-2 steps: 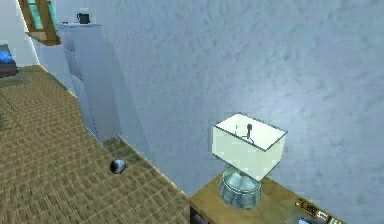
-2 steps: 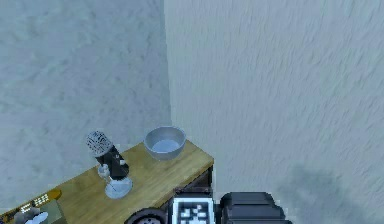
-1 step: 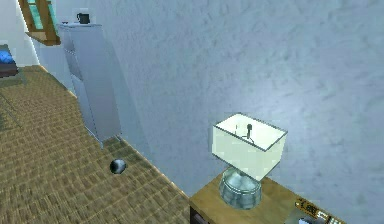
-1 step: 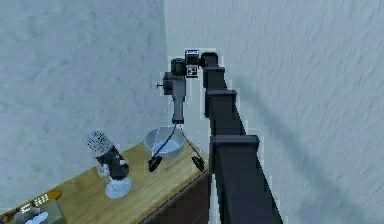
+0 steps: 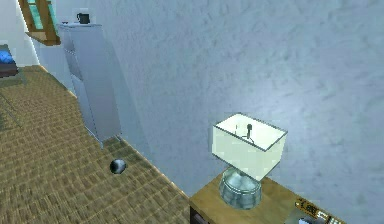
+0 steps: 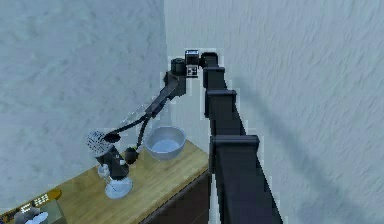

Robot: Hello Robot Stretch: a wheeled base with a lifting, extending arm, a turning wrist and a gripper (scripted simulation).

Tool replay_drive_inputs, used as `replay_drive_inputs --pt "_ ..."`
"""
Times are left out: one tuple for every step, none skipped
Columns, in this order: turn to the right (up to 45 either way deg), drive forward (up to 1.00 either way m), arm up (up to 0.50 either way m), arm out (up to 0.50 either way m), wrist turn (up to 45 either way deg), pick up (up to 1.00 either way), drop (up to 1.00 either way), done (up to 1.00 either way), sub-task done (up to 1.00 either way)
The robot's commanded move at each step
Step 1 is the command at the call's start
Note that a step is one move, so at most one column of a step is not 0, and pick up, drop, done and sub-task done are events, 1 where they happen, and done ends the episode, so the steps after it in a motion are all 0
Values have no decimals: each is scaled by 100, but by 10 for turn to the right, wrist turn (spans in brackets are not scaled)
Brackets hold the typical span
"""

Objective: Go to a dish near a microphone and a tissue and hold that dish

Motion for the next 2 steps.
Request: replay_drive_inputs --pt "0 0 0 0 450 0 0 0 0" --pt "0 0 0 0 450 0 0 0 0"
